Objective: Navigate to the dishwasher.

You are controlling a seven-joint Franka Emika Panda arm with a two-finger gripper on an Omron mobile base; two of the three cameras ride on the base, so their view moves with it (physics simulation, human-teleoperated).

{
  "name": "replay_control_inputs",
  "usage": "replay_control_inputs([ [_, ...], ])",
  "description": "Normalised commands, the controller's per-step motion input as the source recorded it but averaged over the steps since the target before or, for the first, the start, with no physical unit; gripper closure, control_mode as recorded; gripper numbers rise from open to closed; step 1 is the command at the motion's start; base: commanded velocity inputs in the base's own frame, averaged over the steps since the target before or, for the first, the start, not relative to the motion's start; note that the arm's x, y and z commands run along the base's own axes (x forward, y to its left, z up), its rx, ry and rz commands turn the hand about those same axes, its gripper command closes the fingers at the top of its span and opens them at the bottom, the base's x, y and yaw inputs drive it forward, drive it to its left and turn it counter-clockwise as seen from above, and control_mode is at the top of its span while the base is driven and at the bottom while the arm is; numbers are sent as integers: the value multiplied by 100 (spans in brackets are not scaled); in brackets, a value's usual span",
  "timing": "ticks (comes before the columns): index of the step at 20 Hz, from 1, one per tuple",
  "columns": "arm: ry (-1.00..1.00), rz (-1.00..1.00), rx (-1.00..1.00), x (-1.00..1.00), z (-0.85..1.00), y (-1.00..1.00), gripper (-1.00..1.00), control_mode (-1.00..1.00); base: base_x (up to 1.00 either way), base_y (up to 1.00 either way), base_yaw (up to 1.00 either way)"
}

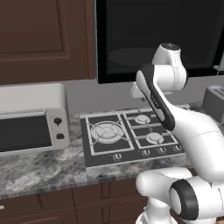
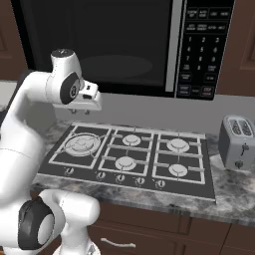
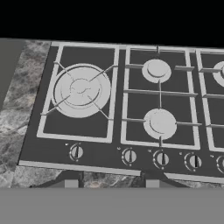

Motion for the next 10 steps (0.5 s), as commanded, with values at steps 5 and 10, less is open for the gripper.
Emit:
replay_control_inputs([
  [5,0,0,0,-29,-5,-1,-100,-100,0,0,0],
  [10,0,0,0,-67,-21,-10,-100,-100,0,0,0],
])
